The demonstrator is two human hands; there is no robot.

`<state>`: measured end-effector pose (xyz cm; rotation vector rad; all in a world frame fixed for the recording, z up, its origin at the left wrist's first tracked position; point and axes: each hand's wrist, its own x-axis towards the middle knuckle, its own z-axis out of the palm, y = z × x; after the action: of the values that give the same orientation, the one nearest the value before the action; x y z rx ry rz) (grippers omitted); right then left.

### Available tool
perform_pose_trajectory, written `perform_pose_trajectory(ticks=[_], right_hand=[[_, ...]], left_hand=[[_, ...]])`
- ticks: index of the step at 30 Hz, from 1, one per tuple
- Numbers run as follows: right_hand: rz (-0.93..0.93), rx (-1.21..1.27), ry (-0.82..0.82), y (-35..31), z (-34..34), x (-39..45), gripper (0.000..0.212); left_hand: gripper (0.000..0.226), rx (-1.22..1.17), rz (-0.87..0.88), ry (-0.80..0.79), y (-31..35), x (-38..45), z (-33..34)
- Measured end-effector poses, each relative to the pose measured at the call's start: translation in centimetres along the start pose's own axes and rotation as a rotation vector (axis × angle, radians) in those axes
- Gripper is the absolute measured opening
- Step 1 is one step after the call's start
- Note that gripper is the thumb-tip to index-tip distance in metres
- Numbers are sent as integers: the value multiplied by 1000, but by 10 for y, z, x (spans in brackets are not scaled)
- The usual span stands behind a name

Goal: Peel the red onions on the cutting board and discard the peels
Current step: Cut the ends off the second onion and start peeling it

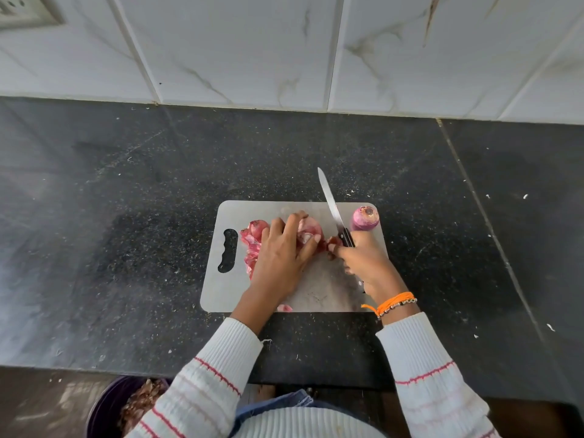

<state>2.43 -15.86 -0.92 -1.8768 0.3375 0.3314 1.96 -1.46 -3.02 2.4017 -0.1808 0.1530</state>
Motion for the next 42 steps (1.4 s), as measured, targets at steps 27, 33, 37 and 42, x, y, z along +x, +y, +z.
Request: perform_pose_trajectory(ticks=[27,33,37,42], right_hand=[[-4,-250,44,-6,26,-44,37],[-17,-466,-4,0,29,-44,36],[-10,-625,-29,4,28,-26,30],[-24,-580,77,-3,10,-21,37]], left_hand=[[51,-224,-119,233,2,16,26],[39,-256,-181,277,2,18,27],[42,-238,-150,269,0,16,26],[54,-215,-129,194,7,14,21]])
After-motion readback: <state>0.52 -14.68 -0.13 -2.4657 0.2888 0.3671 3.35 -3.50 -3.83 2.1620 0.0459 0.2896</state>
